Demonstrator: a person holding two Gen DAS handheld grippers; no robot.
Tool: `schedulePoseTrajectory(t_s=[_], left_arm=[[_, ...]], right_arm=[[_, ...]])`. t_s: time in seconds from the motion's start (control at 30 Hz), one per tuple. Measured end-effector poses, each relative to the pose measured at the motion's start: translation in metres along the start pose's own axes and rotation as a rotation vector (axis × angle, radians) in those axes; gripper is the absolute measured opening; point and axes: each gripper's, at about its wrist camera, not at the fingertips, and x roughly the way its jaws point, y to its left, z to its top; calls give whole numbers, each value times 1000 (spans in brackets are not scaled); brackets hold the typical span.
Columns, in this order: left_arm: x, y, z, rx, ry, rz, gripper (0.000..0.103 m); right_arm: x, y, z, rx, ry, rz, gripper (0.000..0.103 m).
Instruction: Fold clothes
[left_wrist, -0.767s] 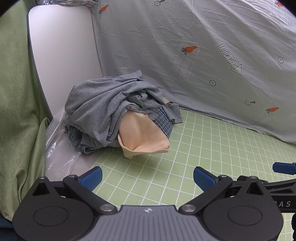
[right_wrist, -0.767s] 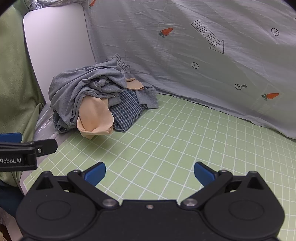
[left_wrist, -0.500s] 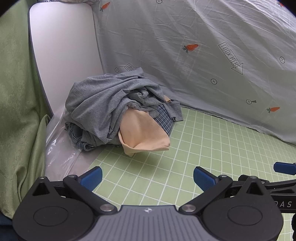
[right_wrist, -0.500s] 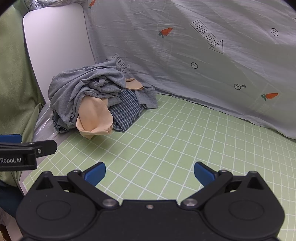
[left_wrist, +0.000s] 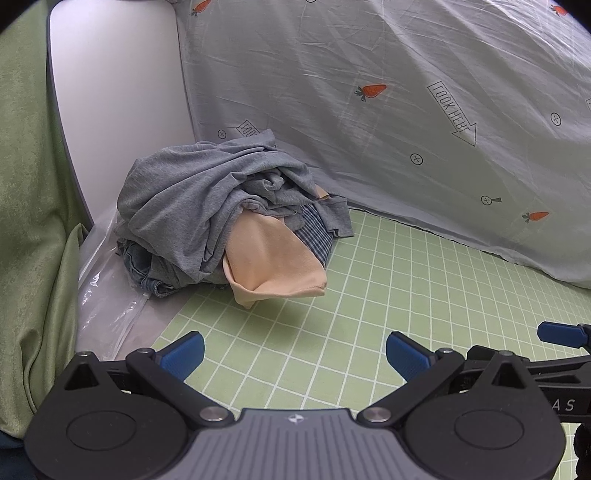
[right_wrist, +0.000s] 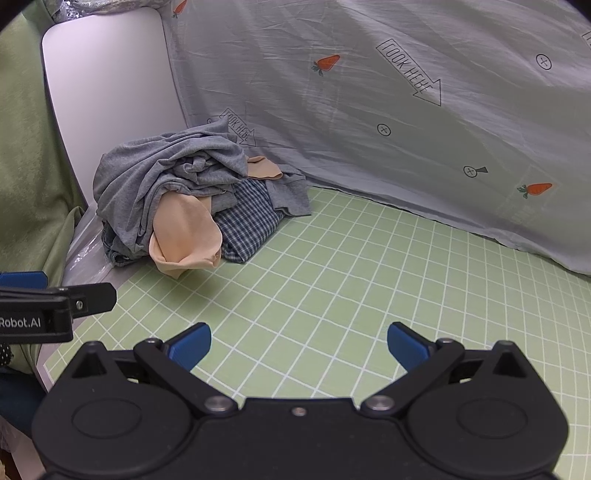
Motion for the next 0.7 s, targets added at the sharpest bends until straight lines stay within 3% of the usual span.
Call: schedulePoseTrajectory(t_s=[0.7], left_arm=[[5, -1, 4, 2, 35, -17, 103]], right_arm=[[2, 0, 0, 9, 5, -2, 103]])
